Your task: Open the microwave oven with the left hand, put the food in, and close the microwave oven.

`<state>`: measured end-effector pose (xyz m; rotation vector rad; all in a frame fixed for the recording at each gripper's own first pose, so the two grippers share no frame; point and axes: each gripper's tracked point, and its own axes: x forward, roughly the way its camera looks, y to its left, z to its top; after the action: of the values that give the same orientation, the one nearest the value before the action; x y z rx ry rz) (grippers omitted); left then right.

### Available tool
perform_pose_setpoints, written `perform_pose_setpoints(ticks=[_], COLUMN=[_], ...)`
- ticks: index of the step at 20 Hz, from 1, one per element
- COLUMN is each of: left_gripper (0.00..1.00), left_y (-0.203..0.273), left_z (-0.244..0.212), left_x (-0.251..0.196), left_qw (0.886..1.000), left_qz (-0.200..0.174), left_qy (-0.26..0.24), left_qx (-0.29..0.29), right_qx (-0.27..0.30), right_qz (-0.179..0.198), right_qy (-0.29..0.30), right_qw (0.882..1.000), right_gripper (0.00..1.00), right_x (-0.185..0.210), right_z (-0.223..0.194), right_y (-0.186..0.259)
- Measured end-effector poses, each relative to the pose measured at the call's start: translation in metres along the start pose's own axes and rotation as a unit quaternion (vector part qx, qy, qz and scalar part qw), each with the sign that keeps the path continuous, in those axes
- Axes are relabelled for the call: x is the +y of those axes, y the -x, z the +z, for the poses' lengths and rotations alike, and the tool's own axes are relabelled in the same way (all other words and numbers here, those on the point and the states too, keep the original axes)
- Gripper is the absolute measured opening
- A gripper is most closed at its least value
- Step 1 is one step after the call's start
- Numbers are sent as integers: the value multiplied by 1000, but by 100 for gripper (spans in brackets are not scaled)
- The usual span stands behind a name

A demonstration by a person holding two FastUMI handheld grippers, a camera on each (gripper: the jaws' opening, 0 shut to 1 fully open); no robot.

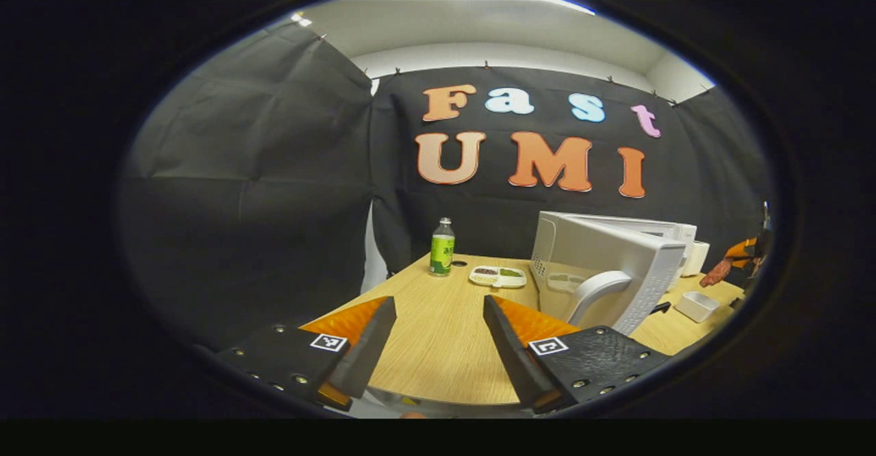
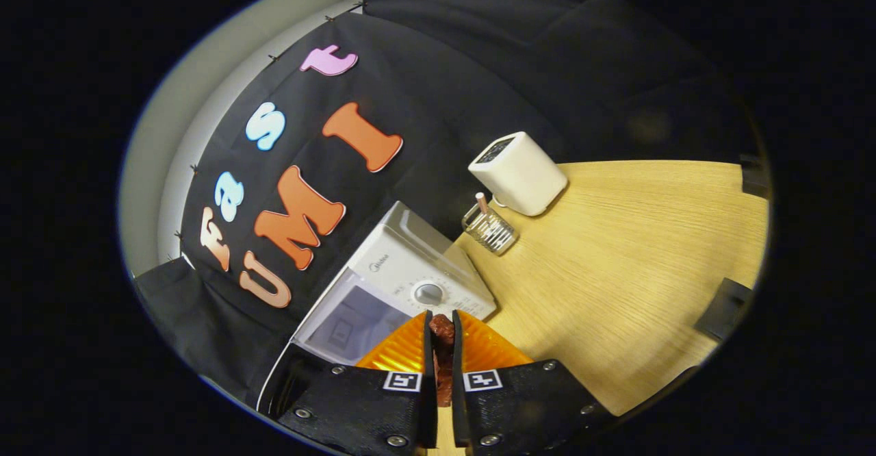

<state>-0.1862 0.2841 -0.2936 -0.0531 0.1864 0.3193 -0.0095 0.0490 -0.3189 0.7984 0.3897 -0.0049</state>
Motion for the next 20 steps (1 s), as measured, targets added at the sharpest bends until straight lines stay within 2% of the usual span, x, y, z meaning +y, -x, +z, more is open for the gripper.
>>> perform_pose_setpoints(ticks=[3, 8, 14, 20], left_gripper=[81, 80, 81, 80], left_y=[-3, -10, -20, -30], left_z=[-3, -3, -6, 4], left_x=[-6, -6, 0, 0], left_qw=[1000, 1000, 1000, 999], left_qz=[-12, -20, -28, -42], left_qy=[2, 2, 4, -4], left_qx=[4, 1, 2, -8], right_qx=[-2, 17, 27, 18], right_qz=[24, 67, 69, 55], right_qy=[-3, -9, -30, -50], right_qw=[1000, 998, 997, 997], right_gripper=[8, 8, 8, 8], right_x=[38, 102, 148, 170], right_z=[-4, -38, -87, -125], right_y=[-9, -34, -76, -130])
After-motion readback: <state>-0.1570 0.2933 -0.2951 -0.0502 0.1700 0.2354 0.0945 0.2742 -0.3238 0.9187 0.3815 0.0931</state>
